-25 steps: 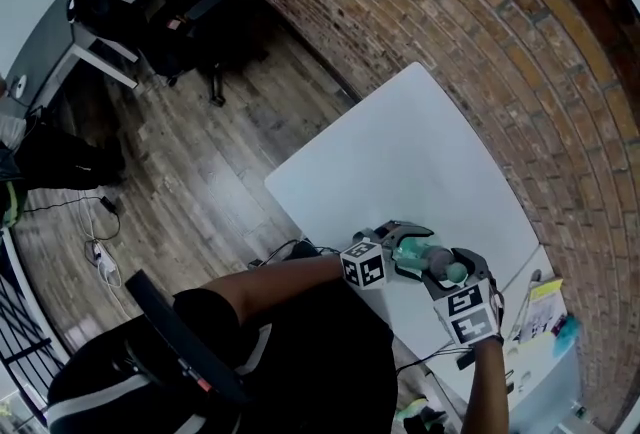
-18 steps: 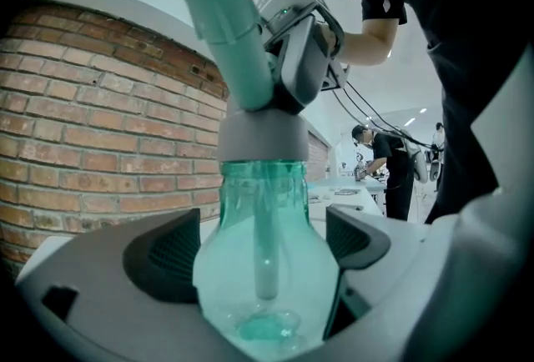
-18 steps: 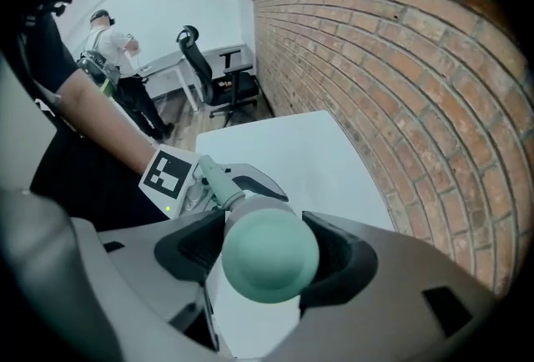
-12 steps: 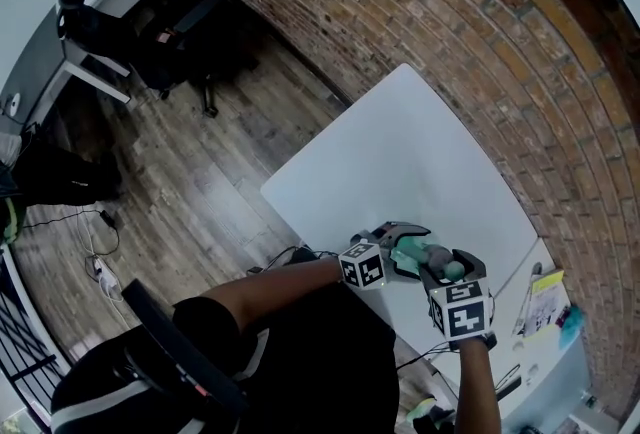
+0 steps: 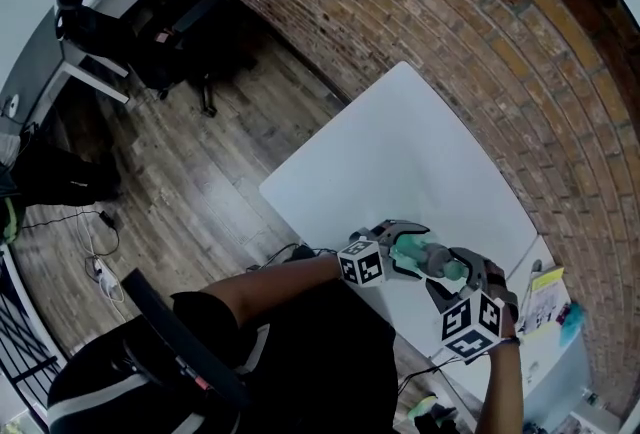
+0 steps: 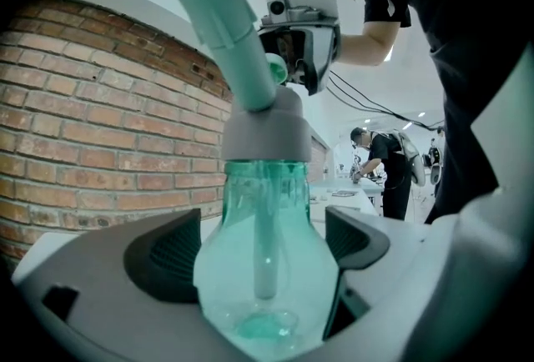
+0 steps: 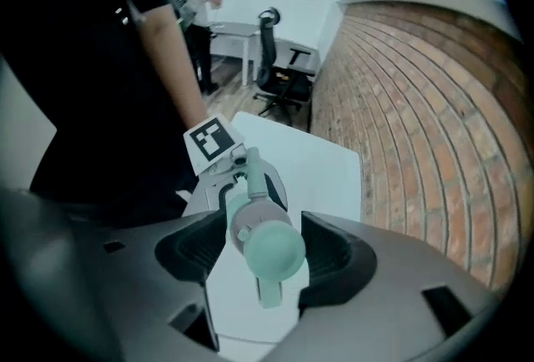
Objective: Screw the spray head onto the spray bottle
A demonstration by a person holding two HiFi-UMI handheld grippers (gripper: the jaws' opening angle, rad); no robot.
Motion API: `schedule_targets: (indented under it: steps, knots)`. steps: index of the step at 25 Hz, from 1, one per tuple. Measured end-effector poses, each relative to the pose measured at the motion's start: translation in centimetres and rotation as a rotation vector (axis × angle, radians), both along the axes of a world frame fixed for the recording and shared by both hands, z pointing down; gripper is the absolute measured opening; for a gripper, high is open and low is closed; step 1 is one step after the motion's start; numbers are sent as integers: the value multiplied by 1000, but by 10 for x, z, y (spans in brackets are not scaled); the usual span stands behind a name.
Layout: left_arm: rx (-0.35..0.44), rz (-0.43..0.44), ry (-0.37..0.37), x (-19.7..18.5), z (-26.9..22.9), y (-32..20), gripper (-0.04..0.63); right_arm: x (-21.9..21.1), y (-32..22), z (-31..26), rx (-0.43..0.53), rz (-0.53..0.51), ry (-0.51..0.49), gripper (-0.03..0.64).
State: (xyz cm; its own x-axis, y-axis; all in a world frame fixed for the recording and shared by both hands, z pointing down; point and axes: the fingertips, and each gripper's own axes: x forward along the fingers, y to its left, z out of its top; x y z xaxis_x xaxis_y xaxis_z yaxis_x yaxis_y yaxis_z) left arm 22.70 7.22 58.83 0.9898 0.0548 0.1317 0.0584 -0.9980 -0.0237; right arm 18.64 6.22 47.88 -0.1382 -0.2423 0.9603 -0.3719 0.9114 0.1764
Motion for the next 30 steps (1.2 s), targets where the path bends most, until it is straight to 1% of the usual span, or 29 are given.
schedule_targets:
  steps: [2, 3, 6, 9, 13, 18, 20, 22, 30]
  knots:
    - [3, -2, 2, 0, 0, -1, 466, 4, 3, 0, -8, -132, 64, 284]
    - [5, -2, 3, 0, 0, -1, 466, 5, 4, 1, -21, -172, 79, 284]
    - [0, -1, -1, -1, 2, 3, 466, 6, 6, 5, -57, -247, 106, 284]
    - [0, -2, -7, 0, 3, 2, 466, 7, 4, 10, -69, -339, 158, 284]
    - [-3, -6, -2, 1, 2, -1, 466, 3, 5, 16, -107, -413, 165, 284]
    - [-6, -2, -7, 3, 3, -1, 466, 6, 9, 30, -125, -506, 213, 282]
    - [-10, 2, -7, 3, 3, 2, 466, 6, 11, 33, -134, -512, 225, 276]
    - [-11, 2, -4, 3, 1, 2, 466, 6, 11, 31, -143, -494, 222, 276]
    - [-17, -3, -23, 0, 2, 1, 466, 1, 6, 30, -171, -328, 147, 277]
